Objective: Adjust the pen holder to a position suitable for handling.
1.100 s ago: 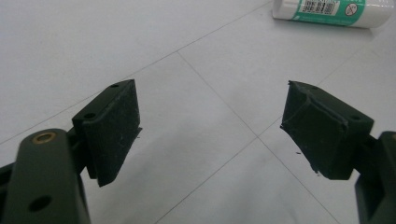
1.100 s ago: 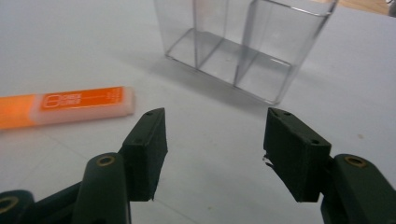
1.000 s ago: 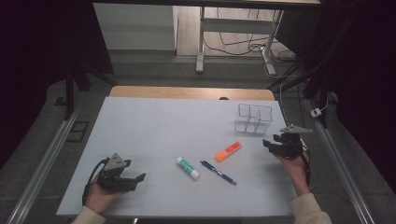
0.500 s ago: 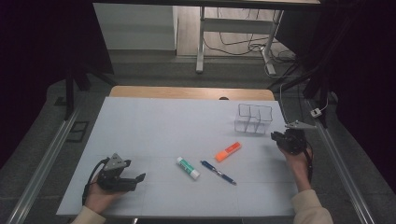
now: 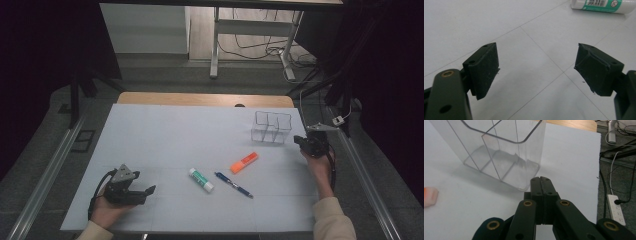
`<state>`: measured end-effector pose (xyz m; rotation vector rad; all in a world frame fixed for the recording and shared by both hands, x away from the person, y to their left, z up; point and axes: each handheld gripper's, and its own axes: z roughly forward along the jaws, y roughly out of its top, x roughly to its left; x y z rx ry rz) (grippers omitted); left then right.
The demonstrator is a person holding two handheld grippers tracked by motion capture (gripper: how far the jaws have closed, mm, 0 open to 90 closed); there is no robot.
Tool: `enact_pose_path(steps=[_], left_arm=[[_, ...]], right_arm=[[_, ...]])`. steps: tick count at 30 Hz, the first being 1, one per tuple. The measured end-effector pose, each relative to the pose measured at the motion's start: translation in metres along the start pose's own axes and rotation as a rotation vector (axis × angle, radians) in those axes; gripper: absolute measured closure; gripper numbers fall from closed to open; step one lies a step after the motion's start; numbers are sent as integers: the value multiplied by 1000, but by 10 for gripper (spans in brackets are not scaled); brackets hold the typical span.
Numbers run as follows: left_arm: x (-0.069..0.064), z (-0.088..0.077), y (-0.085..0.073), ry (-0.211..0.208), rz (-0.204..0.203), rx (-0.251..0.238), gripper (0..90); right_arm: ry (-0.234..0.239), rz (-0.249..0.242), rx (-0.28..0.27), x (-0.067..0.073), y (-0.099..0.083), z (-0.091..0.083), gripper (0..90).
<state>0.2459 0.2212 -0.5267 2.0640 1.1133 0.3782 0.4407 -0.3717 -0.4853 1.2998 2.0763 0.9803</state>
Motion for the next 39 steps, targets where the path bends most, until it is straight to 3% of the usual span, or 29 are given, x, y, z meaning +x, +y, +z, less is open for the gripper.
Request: enact_pose_path(steps=[4,5,11,15,22,39], left_arm=[[0,0,0,2,0,2,191],[0,1,0,2,0,3,191],[0,2,0,5,0,10,191],[1,3,-1,5,0,16,191],[2,3,-1,4,-6,20,190],[1,4,-1,8,-8,29,190]], right_arm=[[3,-10,-12,-2,5,8,894],[-7,-27,11,-2,7,14,894],[-16,-33,15,-4,11,23,893],[20,-14,14,-12,9,29,893],[47,-27,7,-14,12,35,893],[58,-56,-17,-11,17,37,894]])
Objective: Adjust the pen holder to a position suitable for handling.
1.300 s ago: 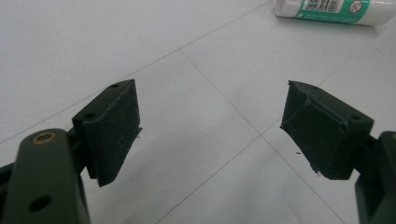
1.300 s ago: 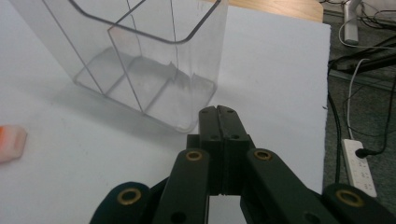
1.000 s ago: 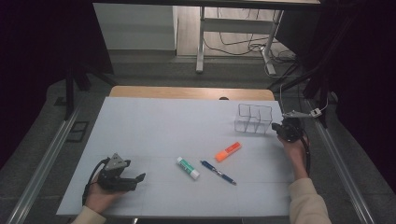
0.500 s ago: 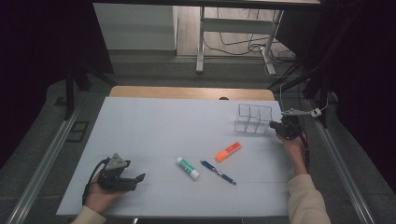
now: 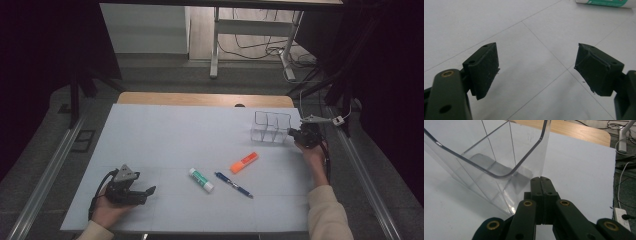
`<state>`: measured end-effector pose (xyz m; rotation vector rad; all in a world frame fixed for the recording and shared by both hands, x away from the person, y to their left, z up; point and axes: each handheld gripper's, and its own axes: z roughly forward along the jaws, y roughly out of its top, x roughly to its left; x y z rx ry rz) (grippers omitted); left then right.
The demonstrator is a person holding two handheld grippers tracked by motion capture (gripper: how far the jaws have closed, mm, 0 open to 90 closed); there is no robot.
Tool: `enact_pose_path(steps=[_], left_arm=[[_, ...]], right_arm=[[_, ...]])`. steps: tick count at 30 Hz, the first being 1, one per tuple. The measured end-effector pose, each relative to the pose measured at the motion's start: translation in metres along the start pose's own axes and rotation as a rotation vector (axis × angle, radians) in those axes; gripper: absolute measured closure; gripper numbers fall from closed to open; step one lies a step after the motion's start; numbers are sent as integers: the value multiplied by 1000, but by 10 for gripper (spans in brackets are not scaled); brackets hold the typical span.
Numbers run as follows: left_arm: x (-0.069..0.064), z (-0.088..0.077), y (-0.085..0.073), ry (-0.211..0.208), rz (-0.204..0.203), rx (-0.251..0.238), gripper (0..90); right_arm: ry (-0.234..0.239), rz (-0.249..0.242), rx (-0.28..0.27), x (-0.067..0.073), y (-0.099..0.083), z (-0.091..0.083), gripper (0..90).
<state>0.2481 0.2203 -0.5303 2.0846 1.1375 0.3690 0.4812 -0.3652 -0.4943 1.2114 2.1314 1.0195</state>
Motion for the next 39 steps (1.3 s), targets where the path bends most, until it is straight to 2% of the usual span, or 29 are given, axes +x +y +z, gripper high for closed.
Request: enact_pose_path(steps=[7,15,23,39], left_arm=[[-1,0,1,8,-4,2,190],[0,-1,1,13,-16,-2,190],[-1,-2,-2,15,-10,6,191],[-3,-2,-3,17,-1,10,190]], right_arm=[[8,-13,-16,4,2,3,894],[17,-27,-9,11,7,7,894],[37,-78,-4,29,16,17,894],[49,-96,0,48,24,28,893]])
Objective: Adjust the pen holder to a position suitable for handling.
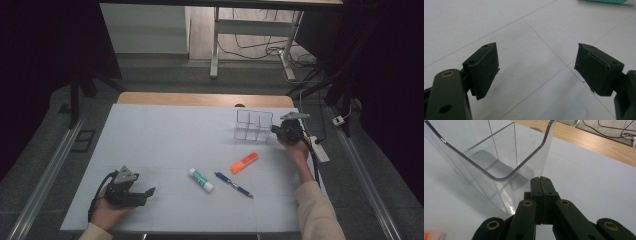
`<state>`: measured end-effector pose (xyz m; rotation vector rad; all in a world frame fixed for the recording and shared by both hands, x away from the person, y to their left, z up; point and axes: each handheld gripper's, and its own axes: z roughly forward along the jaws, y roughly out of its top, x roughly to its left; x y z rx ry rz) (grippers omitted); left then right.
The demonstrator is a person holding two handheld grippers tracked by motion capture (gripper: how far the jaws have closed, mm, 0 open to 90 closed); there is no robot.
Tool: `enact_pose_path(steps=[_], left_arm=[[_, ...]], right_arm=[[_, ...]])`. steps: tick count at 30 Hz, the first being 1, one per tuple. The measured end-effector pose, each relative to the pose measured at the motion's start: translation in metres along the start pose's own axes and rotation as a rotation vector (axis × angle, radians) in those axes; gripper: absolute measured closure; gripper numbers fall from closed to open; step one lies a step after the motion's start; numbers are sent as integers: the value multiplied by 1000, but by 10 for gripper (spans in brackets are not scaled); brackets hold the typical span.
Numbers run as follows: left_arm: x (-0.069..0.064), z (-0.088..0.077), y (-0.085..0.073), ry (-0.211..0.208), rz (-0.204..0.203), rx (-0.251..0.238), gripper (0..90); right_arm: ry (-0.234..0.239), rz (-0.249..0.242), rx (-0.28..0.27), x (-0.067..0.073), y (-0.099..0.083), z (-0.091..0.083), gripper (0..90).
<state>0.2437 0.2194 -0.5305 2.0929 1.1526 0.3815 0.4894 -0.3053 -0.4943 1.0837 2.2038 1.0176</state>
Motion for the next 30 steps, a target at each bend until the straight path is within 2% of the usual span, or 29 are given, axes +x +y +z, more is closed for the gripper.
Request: enact_pose_path(steps=[17,19,30], left_arm=[[0,-3,0,2,-2,-10,190],[0,-5,0,1,3,-16,190],[1,-7,-1,-4,14,-38,191]], right_arm=[[-6,-17,-3,15,6,10,893],[16,9,-3,16,7,13,893],[2,24,30,22,17,20,893]])
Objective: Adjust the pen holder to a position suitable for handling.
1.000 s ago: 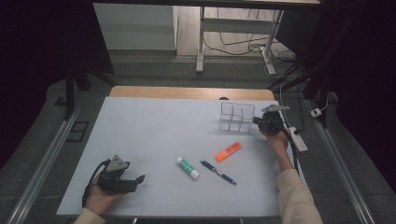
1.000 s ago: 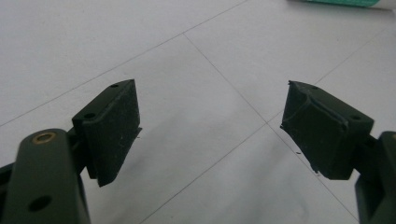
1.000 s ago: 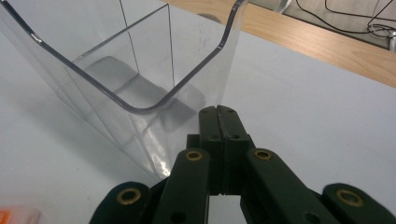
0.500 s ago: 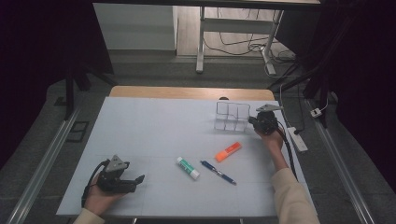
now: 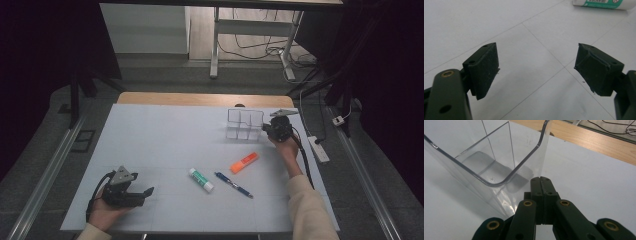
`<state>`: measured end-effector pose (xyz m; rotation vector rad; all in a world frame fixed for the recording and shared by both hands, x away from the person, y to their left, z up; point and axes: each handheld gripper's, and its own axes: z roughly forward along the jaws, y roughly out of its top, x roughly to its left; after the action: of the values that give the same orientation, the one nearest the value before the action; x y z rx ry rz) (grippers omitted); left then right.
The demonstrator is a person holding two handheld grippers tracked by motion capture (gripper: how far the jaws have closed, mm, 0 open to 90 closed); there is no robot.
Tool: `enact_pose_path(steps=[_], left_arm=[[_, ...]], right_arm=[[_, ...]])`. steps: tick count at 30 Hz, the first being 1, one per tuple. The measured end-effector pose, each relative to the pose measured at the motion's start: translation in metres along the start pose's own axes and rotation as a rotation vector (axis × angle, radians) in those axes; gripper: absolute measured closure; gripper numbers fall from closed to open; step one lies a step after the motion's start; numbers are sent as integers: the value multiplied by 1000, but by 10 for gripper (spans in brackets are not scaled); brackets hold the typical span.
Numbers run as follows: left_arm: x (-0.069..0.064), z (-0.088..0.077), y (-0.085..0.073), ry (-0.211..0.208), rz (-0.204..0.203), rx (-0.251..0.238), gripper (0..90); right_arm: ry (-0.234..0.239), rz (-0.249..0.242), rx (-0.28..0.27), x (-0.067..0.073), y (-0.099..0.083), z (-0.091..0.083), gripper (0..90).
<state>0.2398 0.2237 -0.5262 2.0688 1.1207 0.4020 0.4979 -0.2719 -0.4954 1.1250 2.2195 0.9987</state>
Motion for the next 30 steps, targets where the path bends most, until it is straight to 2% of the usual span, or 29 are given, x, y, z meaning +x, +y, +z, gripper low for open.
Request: enact_pose_path(steps=[12,18,19,30], left_arm=[[2,3,1,-21,0,1,193],[3,2,1,-20,-5,-2,193],[3,2,1,-20,-5,-2,193],[3,3,1,-22,-5,-1,193]], right_arm=[[24,-31,20,25,15,14,893],[39,-54,27,38,20,19,893],[43,-70,27,42,21,20,893],[58,-87,33,56,31,29,893]])
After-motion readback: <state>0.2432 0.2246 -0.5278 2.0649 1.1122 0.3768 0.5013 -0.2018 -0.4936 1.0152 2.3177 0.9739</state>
